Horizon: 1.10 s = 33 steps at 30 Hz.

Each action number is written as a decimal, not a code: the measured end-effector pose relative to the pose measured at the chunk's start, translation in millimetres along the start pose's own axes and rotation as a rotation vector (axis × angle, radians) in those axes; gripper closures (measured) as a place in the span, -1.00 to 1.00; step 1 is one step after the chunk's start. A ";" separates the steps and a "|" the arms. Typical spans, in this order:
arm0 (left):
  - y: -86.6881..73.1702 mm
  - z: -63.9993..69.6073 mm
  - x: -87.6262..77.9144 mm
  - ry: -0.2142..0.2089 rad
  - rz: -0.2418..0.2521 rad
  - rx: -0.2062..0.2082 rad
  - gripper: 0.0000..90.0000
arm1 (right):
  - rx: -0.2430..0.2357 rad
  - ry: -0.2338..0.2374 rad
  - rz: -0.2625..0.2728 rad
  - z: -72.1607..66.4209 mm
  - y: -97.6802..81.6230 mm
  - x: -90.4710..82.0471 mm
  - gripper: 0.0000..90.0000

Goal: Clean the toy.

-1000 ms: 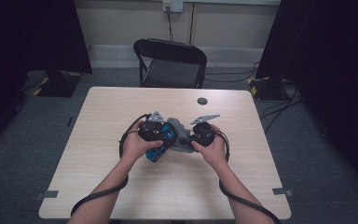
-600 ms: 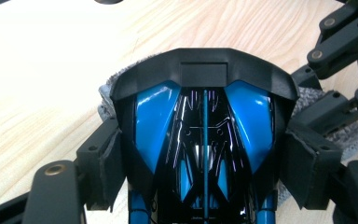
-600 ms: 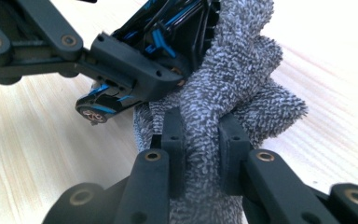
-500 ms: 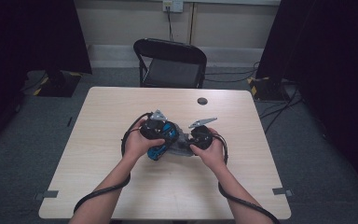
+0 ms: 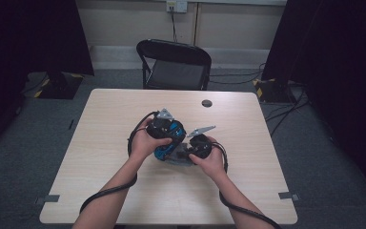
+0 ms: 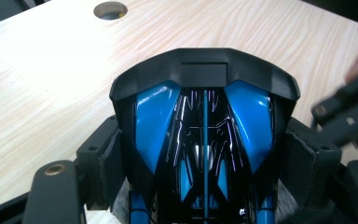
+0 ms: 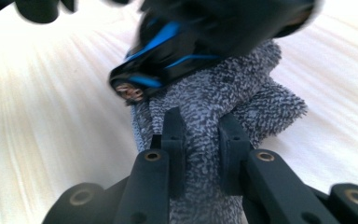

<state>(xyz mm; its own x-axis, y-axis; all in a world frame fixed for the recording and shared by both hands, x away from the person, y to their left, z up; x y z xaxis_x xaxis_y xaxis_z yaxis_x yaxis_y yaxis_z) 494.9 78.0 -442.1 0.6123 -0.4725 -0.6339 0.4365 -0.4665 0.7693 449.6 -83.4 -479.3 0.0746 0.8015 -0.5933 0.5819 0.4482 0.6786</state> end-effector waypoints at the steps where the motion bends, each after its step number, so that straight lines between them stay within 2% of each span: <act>1: 0.2 -1.4 -0.3 -0.001 -0.001 0.000 -0.44 | -0.003 0.002 0.000 -1.0 -0.3 1.3 0.69; 4: 1.1 -3.0 -0.8 0.001 0.004 -0.017 -0.44 | -0.006 0.014 -0.002 -3.6 -2.3 5.0 0.69; 10: 7.6 -5.9 -2.3 0.008 0.015 -0.025 -0.44 | -0.009 0.028 -0.011 -7.8 -2.7 9.9 0.69; 13: 10.9 -9.2 -3.4 0.014 0.022 -0.045 -0.44 | -0.006 0.038 -0.013 -9.4 -4.0 12.2 0.69; 20: 14.4 -15.6 -3.2 0.030 0.026 -0.056 -0.44 | -0.020 0.060 -0.054 -15.3 -12.7 20.1 0.68; 25: 13.4 -23.0 -2.4 0.044 0.023 -0.083 -0.43 | -0.030 0.075 -0.071 -18.4 -15.7 19.4 0.68; 31: 10.9 -31.7 -10.1 0.065 0.016 -0.080 -0.43 | -0.032 0.063 -0.090 -16.1 -17.7 14.4 0.68; 33: 6.1 -36.4 -15.2 0.074 0.009 -0.077 -0.43 | -0.029 0.047 -0.091 -13.1 -18.9 9.3 0.67</act>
Point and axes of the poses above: each handheld gripper's, and its own axes: x roughly forward along the jaws, y roughly out of its top, z roughly to its right, the point moved 2 cm from there along x, roughly forward along the jaws, and after that the axes turned 15 degrees about y, right-handed, at the moved point
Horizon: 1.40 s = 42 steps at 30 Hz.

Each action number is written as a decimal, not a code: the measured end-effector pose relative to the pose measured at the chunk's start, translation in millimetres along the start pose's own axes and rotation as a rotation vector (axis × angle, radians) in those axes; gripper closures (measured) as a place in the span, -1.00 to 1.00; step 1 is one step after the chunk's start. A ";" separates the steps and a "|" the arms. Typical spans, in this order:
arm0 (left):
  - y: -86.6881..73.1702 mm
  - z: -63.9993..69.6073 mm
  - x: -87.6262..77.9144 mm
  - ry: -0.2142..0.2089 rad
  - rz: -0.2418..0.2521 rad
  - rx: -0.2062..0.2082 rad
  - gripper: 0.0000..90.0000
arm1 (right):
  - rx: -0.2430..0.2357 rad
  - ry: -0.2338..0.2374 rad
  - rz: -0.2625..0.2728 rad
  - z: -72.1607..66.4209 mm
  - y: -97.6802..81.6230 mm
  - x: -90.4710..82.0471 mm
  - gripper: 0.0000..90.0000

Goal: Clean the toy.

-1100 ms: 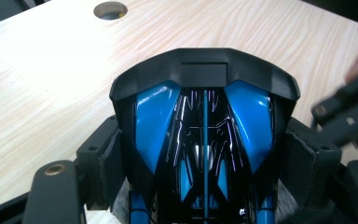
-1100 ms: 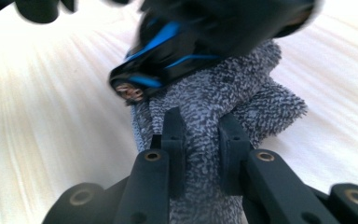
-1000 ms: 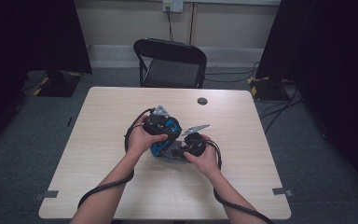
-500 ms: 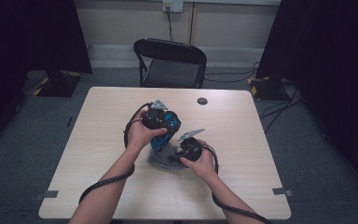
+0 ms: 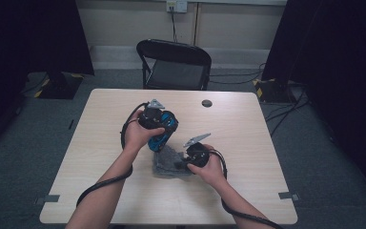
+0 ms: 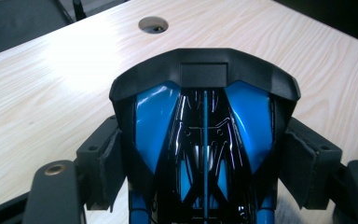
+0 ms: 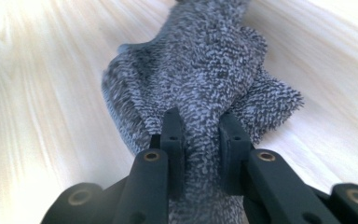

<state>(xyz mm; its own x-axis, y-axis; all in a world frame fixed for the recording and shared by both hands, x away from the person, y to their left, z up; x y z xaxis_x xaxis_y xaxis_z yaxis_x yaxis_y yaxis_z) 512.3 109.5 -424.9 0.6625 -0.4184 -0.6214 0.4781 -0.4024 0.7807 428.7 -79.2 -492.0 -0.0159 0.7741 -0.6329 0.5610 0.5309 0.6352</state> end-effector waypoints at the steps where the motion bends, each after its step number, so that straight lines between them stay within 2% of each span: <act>1: -4.7 -4.3 -3.3 0.008 -0.010 -0.003 -0.43 | 0.004 -0.018 0.005 2.6 -1.3 -5.2 0.67; 8: -23.8 -19.5 -12.5 0.029 -0.042 -0.007 -0.44 | 0.031 -0.081 0.051 15.2 -3.3 -34.2 0.67; 14: -36.5 -26.0 -16.1 0.038 -0.077 -0.001 -0.43 | 0.048 -0.129 0.084 23.8 -4.9 -52.7 0.67; 17: -46.4 -28.9 -17.0 0.041 -0.102 0.003 -0.43 | 0.089 -0.170 0.117 34.8 -11.5 -68.0 0.66; 20: -54.5 -31.7 -17.1 0.049 -0.122 0.006 -0.43 | 0.108 -0.192 0.130 40.9 -15.9 -76.1 0.66; 24: -59.1 -33.1 -17.7 0.049 -0.151 0.016 -0.44 | 0.131 -0.219 0.142 47.3 -22.4 -87.6 0.66; 33: -61.1 -32.6 -11.2 0.056 -0.169 0.022 -0.44 | 0.176 -0.282 0.164 59.4 -38.8 -110.0 0.65; 38: -64.3 -31.5 -2.8 0.061 -0.209 0.044 -0.44 | 0.202 -0.323 0.180 69.1 -48.2 -120.6 0.65; 42: -68.9 -29.7 4.5 0.058 -0.216 0.038 -0.44 | 0.227 -0.314 0.199 75.9 -55.9 -125.2 0.64</act>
Point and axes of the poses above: each handheld gripper's, and its own axes: x roughly forward along the jaws, y roughly out of its top, z roughly to its right, the point moved 2 cm from there along x, roughly forward along the jaws, and after that the axes turned 15 degrees about y, right-handed, at the moved point
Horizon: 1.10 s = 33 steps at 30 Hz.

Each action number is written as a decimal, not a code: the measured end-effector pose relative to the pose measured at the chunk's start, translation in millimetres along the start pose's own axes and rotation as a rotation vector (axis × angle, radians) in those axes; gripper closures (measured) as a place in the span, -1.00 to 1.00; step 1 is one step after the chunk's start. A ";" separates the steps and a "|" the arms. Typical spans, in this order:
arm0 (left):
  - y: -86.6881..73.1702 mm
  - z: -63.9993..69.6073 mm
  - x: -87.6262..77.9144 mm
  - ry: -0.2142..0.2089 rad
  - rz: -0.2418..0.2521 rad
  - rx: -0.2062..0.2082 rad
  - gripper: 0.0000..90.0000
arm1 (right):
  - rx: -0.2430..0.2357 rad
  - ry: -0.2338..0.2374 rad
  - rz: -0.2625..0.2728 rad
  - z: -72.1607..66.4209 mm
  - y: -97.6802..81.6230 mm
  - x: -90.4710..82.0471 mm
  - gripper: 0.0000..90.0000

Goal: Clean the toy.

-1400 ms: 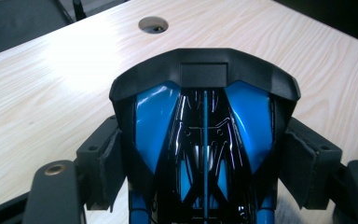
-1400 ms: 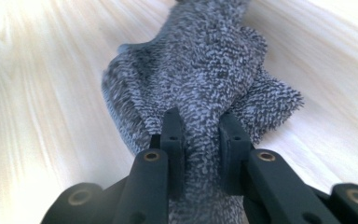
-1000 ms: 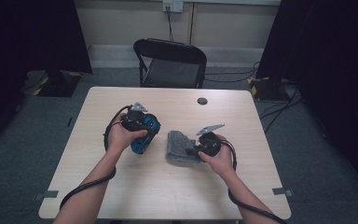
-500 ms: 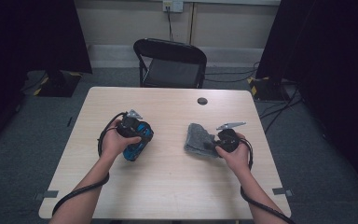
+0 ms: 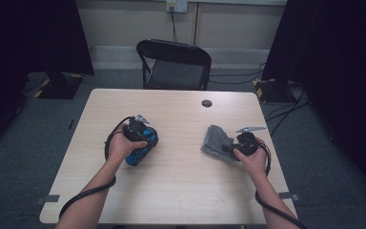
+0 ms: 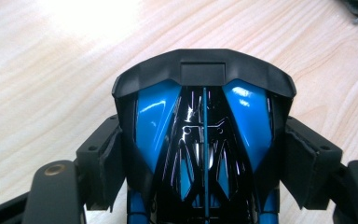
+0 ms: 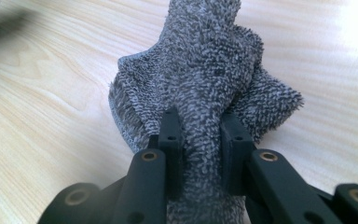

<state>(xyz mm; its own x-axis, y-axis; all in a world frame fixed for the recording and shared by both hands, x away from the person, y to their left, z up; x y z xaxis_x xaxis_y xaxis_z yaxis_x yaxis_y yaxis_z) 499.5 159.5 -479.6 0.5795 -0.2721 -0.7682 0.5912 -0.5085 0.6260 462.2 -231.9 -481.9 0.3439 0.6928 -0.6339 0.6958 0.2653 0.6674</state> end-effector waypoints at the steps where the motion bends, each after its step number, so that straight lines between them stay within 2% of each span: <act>1: -0.5 0.4 1.6 -0.002 -0.002 -0.003 -0.44 | 0.009 0.000 0.004 2.0 -1.6 0.0 0.64; 5: -2.3 0.5 7.8 -0.005 -0.011 -0.020 -0.44 | 0.019 -0.010 0.012 7.5 -5.7 0.5 0.64; 13: -3.8 -2.2 14.3 0.008 -0.013 -0.017 -0.44 | 0.013 -0.021 0.014 10.5 -5.5 4.6 0.62; 17: -4.4 -6.3 15.9 0.006 -0.006 -0.040 -0.44 | 0.029 -0.018 0.030 12.4 -5.0 5.6 0.62; 24: -5.4 -8.0 20.0 0.011 -0.012 -0.039 -0.44 | 0.022 -0.034 0.032 14.7 -2.9 6.9 0.62; 28: -6.1 -8.3 22.0 0.000 -0.012 -0.051 -0.44 | 0.022 -0.044 0.028 15.4 -3.1 8.2 0.61; 30: -6.1 -8.6 22.4 0.000 -0.013 -0.044 -0.44 | 0.021 -0.045 0.032 16.0 -3.5 8.7 0.61; 33: -6.6 -8.3 24.6 0.001 -0.011 -0.058 -0.44 | 0.013 -0.052 0.033 16.7 -3.4 9.7 0.59</act>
Point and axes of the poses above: each handheld gripper's, and its own axes: x roughly forward along the jaws, y roughly out of its top, z roughly to its right, the point moved 2 cm from there along x, roughly forward along the jaws, and after that the axes turned 15 degrees about y, right-handed, at the moved point
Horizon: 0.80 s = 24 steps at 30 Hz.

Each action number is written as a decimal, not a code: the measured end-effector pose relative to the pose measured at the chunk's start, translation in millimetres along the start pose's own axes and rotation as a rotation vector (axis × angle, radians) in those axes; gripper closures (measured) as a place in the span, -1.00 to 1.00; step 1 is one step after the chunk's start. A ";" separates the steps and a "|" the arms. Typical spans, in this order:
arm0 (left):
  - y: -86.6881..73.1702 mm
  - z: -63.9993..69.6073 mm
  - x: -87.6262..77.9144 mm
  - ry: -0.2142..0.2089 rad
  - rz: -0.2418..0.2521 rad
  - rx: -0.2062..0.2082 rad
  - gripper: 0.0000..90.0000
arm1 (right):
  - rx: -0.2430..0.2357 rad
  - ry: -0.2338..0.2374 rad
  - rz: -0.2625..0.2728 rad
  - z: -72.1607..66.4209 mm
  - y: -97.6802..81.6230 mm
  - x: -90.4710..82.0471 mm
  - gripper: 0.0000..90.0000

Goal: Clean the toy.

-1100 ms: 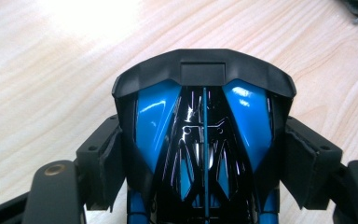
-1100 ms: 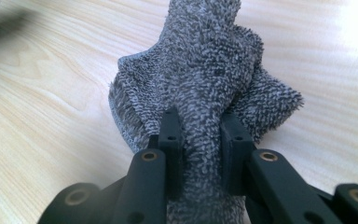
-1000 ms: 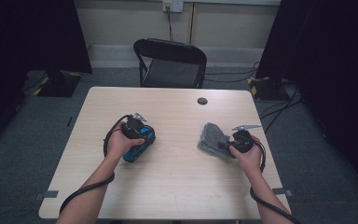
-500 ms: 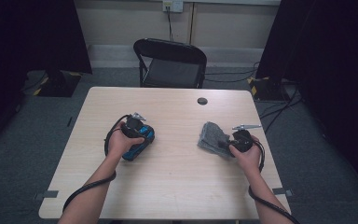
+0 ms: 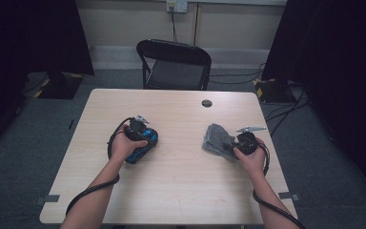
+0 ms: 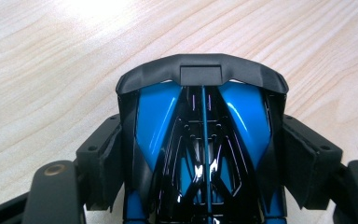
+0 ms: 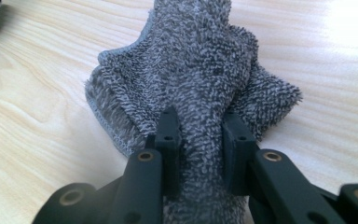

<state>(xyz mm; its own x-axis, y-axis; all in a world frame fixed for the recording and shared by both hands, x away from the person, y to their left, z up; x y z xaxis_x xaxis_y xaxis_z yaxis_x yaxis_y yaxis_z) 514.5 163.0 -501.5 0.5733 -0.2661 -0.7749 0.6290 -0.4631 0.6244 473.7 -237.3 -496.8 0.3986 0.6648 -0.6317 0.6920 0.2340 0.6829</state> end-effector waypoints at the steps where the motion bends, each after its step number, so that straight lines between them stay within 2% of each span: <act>1: -0.2 -0.5 0.7 -0.003 -0.004 -0.001 -0.44 | -0.002 -0.002 -0.001 -0.1 0.3 0.3 0.59; 4: -1.0 -0.2 3.3 -0.007 -0.008 -0.015 -0.44 | -0.004 -0.008 0.001 -0.2 0.9 1.5 0.58; 7: -0.1 -0.6 4.4 -0.004 -0.008 -0.007 -0.44 | -0.009 -0.013 0.002 0.1 1.0 2.5 0.57; 9: 0.4 -0.2 5.2 -0.002 -0.005 -0.016 -0.44 | -0.010 -0.016 0.003 0.7 1.3 3.4 0.56; 14: 1.7 -0.1 6.6 0.001 -0.002 -0.001 -0.44 | -0.019 -0.033 0.000 -0.2 2.1 5.9 0.52; 18: 2.4 1.2 7.8 0.015 0.003 0.024 -0.44 | -0.029 -0.046 -0.004 -0.8 2.3 7.1 0.48; 24: 1.7 4.5 8.8 0.037 0.015 0.038 -0.44 | -0.031 -0.056 0.003 0.2 1.3 8.1 0.36</act>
<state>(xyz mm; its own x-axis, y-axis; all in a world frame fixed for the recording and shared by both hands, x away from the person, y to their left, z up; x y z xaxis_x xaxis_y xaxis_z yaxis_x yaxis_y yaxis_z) 518.2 156.1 -507.7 0.6019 -0.2417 -0.7611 0.6002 -0.4917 0.6309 477.9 -231.7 -501.0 0.4344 0.6248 -0.6488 0.6720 0.2549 0.6953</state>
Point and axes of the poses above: each handheld gripper's, and its own axes: x roughly forward along the jaws, y roughly out of its top, z roughly to its right, the point moved 2 cm from there along x, roughly forward along the jaws, and after that the axes turned 15 degrees about y, right-handed, at the moved point
